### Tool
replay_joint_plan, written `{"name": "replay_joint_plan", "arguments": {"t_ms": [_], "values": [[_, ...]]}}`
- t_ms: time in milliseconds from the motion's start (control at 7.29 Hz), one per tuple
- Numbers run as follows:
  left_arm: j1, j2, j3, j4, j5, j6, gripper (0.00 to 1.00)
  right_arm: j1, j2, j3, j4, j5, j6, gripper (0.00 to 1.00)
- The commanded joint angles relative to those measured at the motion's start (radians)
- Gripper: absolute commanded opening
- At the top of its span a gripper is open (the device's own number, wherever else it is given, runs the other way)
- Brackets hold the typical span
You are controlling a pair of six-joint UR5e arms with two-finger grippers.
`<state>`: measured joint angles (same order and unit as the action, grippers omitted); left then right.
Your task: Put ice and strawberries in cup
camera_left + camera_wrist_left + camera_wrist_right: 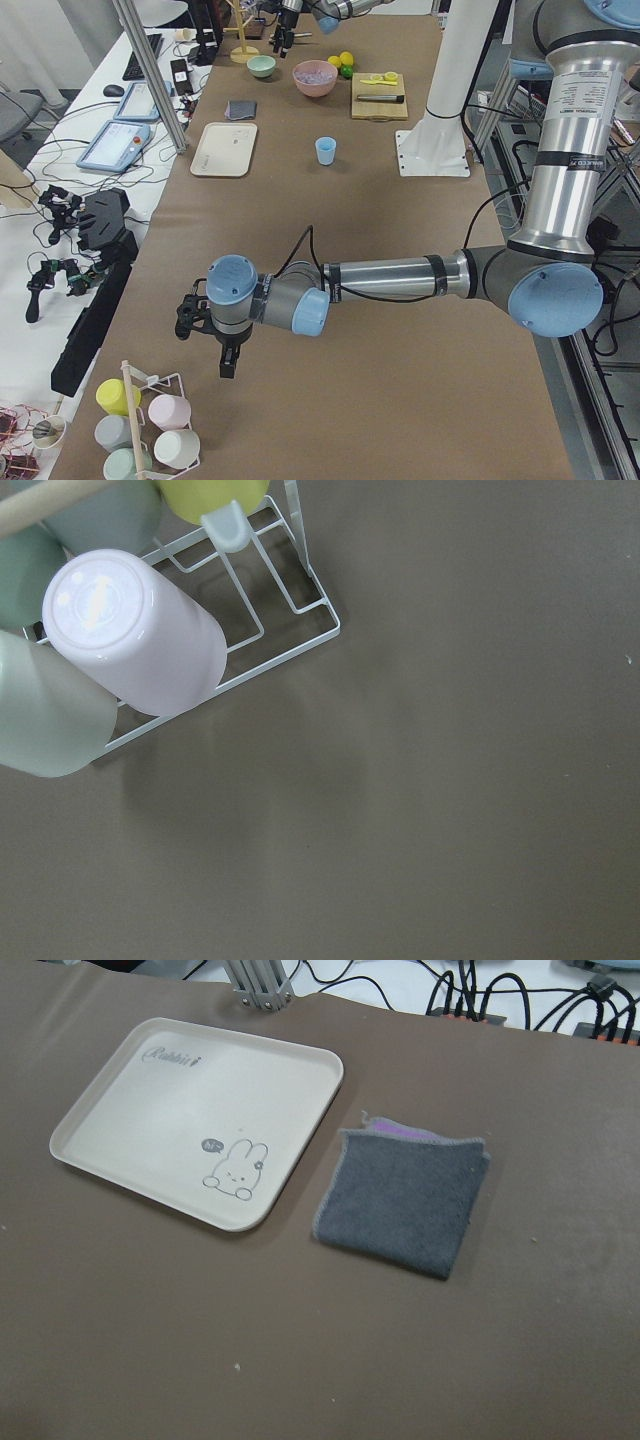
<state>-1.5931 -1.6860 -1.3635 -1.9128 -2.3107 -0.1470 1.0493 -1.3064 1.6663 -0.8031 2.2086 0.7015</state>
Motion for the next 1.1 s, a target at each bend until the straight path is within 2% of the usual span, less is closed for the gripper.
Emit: {"name": "replay_joint_plan", "arguments": {"t_ms": [0, 275, 412, 686, 961], "values": [[0.001, -0.003, 0.0, -0.002, 0.001, 0.001, 0.98, 0.0, -0.115, 0.061, -0.002, -0.009, -0.002, 0.95], [-0.001, 0.003, -0.002, -0.002, -0.001, 0.001, 0.98, -0.008, -0.194, 0.11, -0.005, -0.015, 0.012, 0.82], [-0.001, 0.005, -0.002, -0.002, -0.001, 0.001, 0.98, -0.009, -0.205, 0.11, -0.007, -0.017, 0.012, 0.72], [-0.001, 0.012, -0.003, -0.006, -0.001, 0.001, 0.98, -0.017, -0.215, 0.112, -0.021, -0.021, 0.021, 0.72], [-0.001, 0.029, -0.002, -0.044, -0.001, 0.0, 0.98, -0.105, -0.203, 0.115, -0.022, -0.131, 0.16, 0.76]]}}
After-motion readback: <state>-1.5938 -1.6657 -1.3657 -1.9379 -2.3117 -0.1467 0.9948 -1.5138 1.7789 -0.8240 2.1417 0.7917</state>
